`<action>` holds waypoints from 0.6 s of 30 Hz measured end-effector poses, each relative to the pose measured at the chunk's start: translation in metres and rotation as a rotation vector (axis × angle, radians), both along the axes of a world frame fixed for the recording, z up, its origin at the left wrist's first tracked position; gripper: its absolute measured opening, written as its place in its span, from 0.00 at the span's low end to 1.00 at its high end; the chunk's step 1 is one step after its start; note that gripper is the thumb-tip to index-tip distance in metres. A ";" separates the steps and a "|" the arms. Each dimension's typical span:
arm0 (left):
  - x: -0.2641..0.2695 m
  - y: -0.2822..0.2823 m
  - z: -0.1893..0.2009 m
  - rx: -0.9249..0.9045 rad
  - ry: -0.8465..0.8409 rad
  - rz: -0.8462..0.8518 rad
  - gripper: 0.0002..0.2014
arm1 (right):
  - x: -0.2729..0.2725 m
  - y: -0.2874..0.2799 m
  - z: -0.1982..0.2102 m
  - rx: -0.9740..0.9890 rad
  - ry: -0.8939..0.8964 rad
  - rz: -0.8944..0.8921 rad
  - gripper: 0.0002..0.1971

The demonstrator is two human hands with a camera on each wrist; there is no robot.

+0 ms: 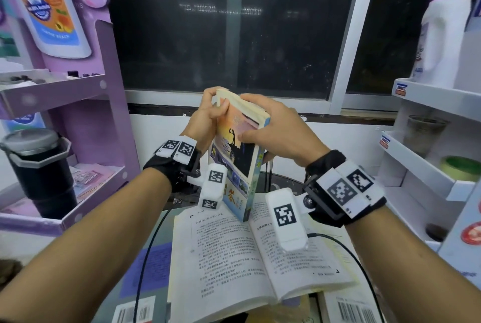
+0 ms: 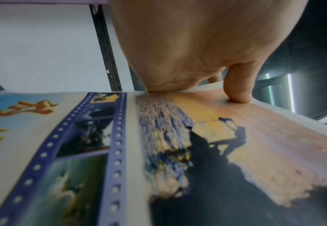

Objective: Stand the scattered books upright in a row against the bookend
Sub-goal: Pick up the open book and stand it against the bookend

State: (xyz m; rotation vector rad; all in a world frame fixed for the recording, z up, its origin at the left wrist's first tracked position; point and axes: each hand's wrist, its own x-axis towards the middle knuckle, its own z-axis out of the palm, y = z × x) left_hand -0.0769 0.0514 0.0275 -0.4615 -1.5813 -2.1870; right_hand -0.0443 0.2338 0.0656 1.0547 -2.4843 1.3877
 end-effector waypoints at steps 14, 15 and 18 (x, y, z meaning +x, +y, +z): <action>-0.030 -0.030 0.000 -0.543 -0.361 0.423 0.18 | -0.060 -0.023 -0.014 -0.016 0.214 -0.237 0.23; -0.034 -0.035 -0.007 -0.567 -0.416 0.449 0.18 | -0.068 -0.028 -0.017 -0.021 0.212 -0.257 0.24; -0.042 -0.047 -0.023 -0.610 -0.557 0.483 0.18 | -0.089 -0.044 -0.025 -0.035 0.195 -0.293 0.25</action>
